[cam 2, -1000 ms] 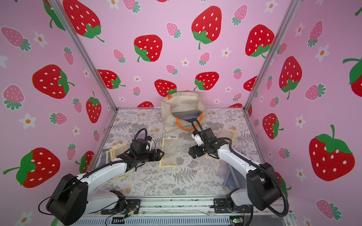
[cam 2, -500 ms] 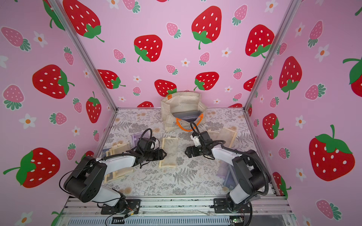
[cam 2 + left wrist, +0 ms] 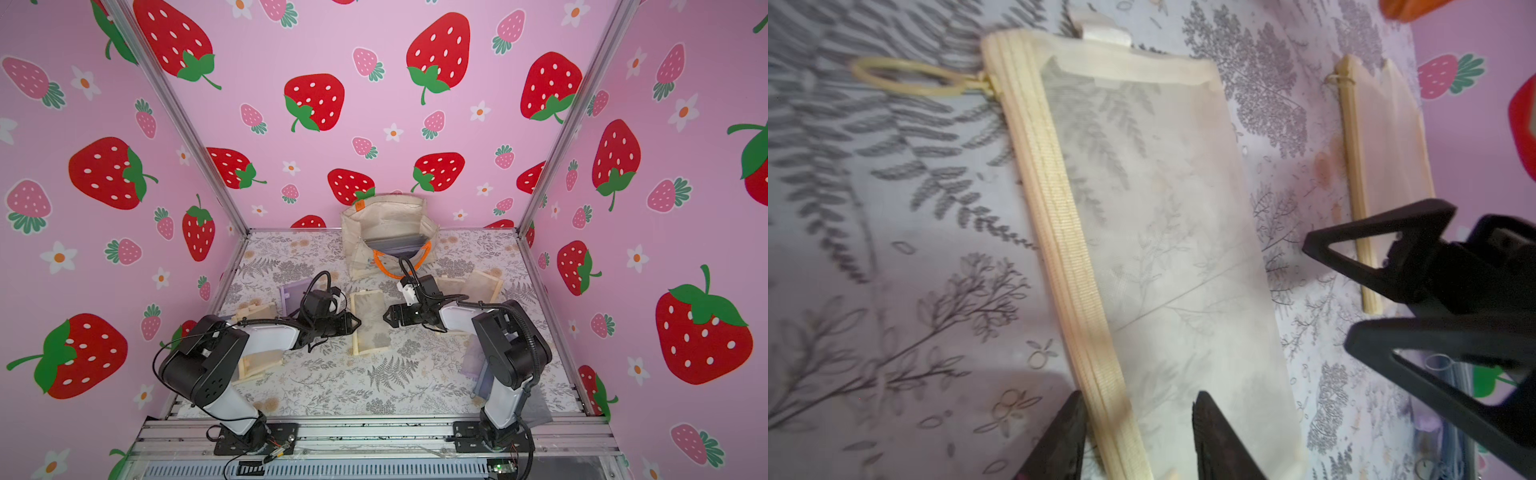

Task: Put the pencil pouch into the canvas bag
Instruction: Pick up the pencil pouch from the center of the board.

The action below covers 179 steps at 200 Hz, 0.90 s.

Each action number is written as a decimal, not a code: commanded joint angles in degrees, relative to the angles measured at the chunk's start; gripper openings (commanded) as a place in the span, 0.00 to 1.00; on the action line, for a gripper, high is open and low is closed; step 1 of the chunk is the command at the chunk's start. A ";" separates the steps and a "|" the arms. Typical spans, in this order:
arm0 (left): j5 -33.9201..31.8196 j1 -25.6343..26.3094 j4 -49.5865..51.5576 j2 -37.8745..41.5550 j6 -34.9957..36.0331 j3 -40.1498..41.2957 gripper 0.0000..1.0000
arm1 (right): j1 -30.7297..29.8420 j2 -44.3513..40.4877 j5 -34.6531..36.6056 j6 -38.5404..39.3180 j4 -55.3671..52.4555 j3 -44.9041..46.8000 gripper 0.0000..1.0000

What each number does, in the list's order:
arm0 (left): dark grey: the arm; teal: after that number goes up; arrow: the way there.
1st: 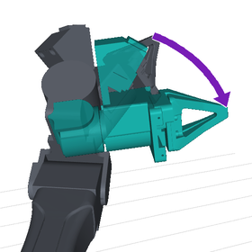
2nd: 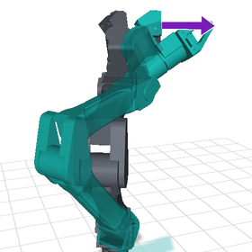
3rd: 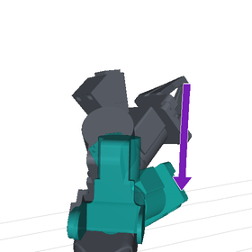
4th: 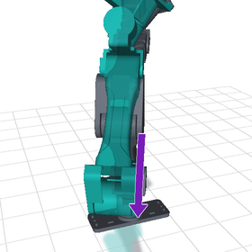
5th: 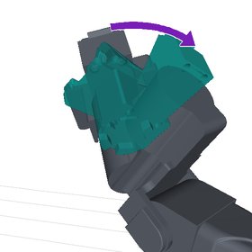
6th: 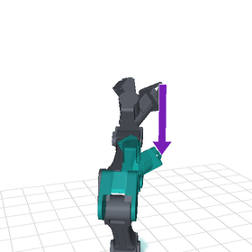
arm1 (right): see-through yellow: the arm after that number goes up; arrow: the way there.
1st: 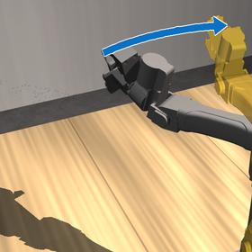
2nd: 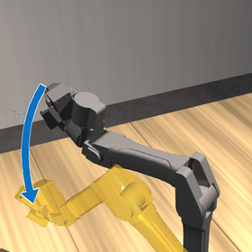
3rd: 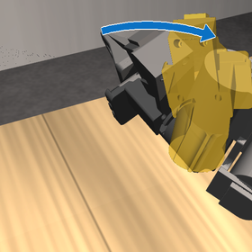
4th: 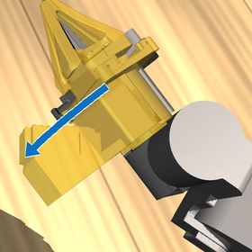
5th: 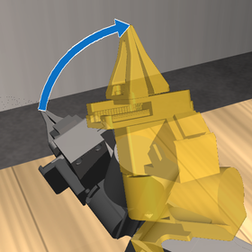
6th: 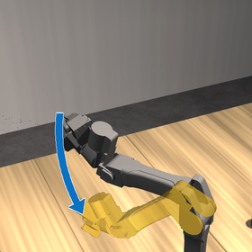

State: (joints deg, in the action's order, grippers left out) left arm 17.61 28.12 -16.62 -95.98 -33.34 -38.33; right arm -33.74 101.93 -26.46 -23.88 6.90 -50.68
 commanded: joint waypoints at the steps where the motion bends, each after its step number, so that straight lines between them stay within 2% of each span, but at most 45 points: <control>1: -0.16 1.46 0.75 -2.39 -1.97 0.11 0.34 | 0.02 3.12 -1.96 -2.39 -1.26 0.07 0.88; 56: -0.58 3.21 -0.38 -2.85 -3.09 -0.17 0.08 | -0.53 3.81 -3.78 -4.00 0.18 0.74 0.86; 66: -0.74 3.27 -0.25 -2.60 -2.91 -0.08 0.07 | -0.79 3.94 -3.94 -4.16 0.31 0.84 0.86; 71: -0.69 3.41 -0.26 -2.51 -2.96 0.00 0.01 | -0.93 3.91 -4.02 -4.24 0.38 0.82 0.86; 141: -1.09 3.87 -3.09 -3.99 -3.57 2.03 0.00 | -2.73 5.49 -7.79 -6.83 3.40 0.64 0.81; 179: -0.90 3.89 -4.11 -4.03 -3.80 2.55 0.00 | -3.25 4.95 -9.11 -7.63 5.00 0.88 0.74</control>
State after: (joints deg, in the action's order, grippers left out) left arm 17.15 31.57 -21.89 -98.37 -36.56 -37.06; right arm -36.12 105.58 -33.71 -29.50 13.34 -51.18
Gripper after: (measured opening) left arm 0.044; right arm 0.758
